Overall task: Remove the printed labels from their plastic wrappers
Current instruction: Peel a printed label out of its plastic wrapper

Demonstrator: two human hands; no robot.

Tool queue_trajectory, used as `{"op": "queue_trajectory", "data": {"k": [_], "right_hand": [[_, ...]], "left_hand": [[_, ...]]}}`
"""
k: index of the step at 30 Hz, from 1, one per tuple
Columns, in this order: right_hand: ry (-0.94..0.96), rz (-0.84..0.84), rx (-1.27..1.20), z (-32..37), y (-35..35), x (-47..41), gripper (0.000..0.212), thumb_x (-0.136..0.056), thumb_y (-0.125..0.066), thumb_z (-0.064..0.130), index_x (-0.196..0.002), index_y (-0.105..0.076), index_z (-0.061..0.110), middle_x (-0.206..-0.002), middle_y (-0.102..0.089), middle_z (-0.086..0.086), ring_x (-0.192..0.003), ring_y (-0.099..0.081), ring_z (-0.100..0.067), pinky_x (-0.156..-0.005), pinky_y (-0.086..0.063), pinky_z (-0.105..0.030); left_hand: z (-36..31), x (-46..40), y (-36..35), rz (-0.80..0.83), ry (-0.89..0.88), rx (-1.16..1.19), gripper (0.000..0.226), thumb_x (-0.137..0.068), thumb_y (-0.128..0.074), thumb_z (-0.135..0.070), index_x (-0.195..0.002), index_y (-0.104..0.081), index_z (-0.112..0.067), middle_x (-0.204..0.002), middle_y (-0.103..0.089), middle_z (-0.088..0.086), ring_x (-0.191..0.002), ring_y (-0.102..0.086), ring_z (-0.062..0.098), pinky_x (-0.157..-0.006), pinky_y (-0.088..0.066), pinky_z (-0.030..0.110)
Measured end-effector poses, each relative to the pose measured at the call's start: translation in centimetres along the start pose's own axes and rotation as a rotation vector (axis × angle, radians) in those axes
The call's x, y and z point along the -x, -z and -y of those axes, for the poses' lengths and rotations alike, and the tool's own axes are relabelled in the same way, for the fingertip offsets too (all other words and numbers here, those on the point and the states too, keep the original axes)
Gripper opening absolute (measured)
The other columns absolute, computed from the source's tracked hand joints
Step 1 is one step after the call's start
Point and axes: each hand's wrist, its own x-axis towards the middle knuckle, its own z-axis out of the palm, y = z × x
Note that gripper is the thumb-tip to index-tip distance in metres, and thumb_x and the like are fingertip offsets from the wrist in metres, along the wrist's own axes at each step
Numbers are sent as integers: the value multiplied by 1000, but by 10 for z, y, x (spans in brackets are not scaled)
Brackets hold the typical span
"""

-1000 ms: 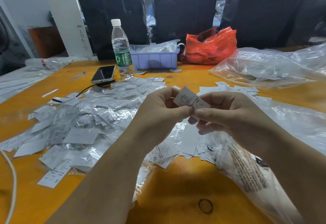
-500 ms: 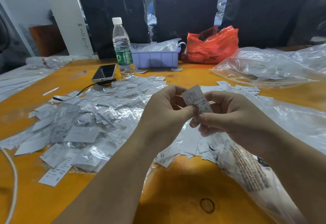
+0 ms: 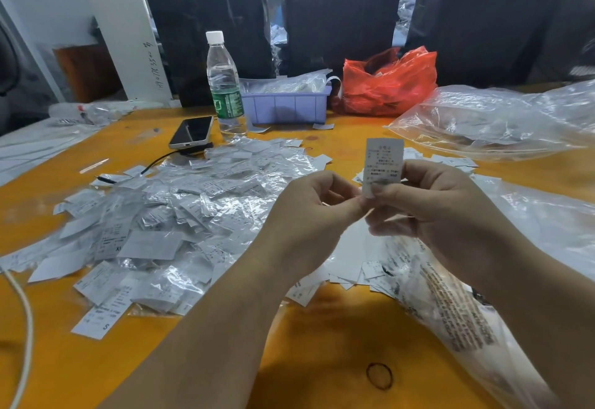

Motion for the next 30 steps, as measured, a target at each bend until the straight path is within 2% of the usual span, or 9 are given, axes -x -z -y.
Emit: {"op": "queue_trajectory", "data": {"k": [5,8,12,15,17,20,23,27,30], "right_hand": [[0,-5,10,0,1,0,13,-88,-62,9,-99,-69,5,-77,-73,-10,-65,-66,-16,-61,-58,-26],[-8,-1,-2,0,1,0,14,-89,-61,10,-98,-70,3,-78,-72,-12,-65,-63,-16,-60,-57,-26],[5,-5,6,1,4,0,15,-83,-65,12,-94,-71,3,-75,-70,-11,-61,-62,-16,-56,-54,-25],[-7,16,-8,3,7,-1,25,-69,-69,22,-88,-73,6,-72,-70,-10,-61,-62,-17,-56,-54,-24],[-18,65,-5,4,8,-1,23,-65,-70,24,-82,-75,9,-72,-70,-12,-60,-62,-17,-57,-56,-25],[-22,117,-2,5,8,0,20,-65,-72,24,-79,-78,13,-73,-70,-13,-60,-63,-16,-59,-57,-26],[-13,93,-17,4,9,0,24,-64,-73,26,-82,-78,11,-73,-70,-13,-61,-62,-18,-59,-57,-25],[-20,85,-11,2,8,0,26,-65,-72,26,-84,-77,8,-77,-71,-14,-63,-61,-19,-60,-58,-26],[-26,91,-53,4,7,-1,21,-70,-70,26,-81,-77,10,-76,-70,-12,-61,-61,-17,-59,-57,-28]], "left_hand": [[1,-1,3,-43,-33,30,12,-87,-71,-21,-75,-70,-21,-67,-64,-7,-67,-59,9,-68,-52,33],[-1,-2,4,-25,32,159,9,-88,-69,-18,-79,-68,-16,-72,-67,-3,-66,-60,8,-61,-51,23],[-3,-1,6,19,77,278,8,-92,-64,-17,-85,-66,-14,-73,-70,-4,-66,-60,9,-61,-49,22],[-4,-1,8,6,54,282,4,-92,-64,-14,-90,-67,-11,-71,-70,-4,-61,-58,6,-57,-49,17],[-4,-1,8,-25,33,283,2,-91,-65,-11,-92,-67,-10,-70,-70,-4,-60,-57,5,-55,-47,16],[-5,-1,10,-60,41,296,6,-89,-67,-11,-95,-67,-11,-72,-71,-4,-61,-59,4,-56,-48,17],[-5,-1,10,23,109,268,6,-88,-69,-17,-93,-69,-14,-78,-70,-5,-69,-61,7,-61,-51,21],[-5,-1,7,94,134,225,16,-91,-66,-21,-96,-68,-6,-86,-72,2,-73,-60,8,-65,-50,22],[-6,-1,8,77,128,214,8,-91,-66,-18,-87,-67,-11,-80,-71,-1,-69,-59,8,-62,-48,21]]}}
